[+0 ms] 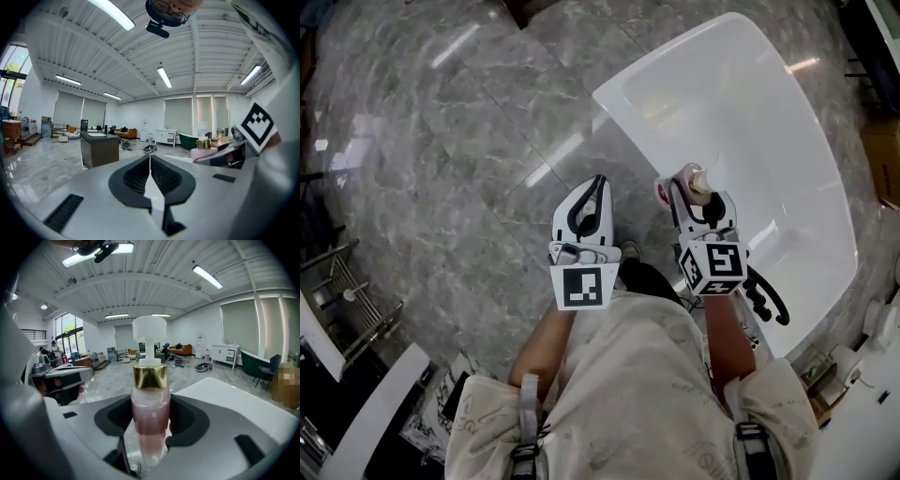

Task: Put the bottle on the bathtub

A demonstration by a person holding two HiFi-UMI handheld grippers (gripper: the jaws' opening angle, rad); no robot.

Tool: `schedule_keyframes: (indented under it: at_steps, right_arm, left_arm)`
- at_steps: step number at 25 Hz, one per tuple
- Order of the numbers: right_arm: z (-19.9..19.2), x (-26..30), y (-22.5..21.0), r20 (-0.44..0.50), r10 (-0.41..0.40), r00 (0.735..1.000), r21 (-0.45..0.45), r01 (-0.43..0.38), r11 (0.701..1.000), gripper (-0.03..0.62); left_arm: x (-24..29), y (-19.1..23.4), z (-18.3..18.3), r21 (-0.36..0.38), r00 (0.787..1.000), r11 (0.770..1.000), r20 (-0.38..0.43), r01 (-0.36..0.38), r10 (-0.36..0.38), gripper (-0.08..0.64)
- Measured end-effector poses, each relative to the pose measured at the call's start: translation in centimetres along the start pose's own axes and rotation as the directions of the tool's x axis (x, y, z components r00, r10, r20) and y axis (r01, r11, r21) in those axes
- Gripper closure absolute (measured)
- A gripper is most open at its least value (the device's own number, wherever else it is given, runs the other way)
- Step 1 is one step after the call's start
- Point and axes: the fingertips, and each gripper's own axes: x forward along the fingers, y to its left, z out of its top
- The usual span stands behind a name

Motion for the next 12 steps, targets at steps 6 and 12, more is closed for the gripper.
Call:
schedule_keyframes:
  at_steps: [6,12]
  right_arm:
    - [-2.3,7.0,-0.2,-0.059,-0.038,0.997,0.005,0.039,0.999,0.39]
    - [-4.8,12.6,-2.0,-0.111,-0.103,0.988,0.042,0.109,0.993,0.39]
  left_arm:
    - [3.5,2.9,-2.4,-0.05,0.998,0.998,-0.059,0.025,-0.028,0.551]
    - [5.8,4.9,-4.5,-0.116,0.989,0.992,-0.138,0.045,-0.061,0.551]
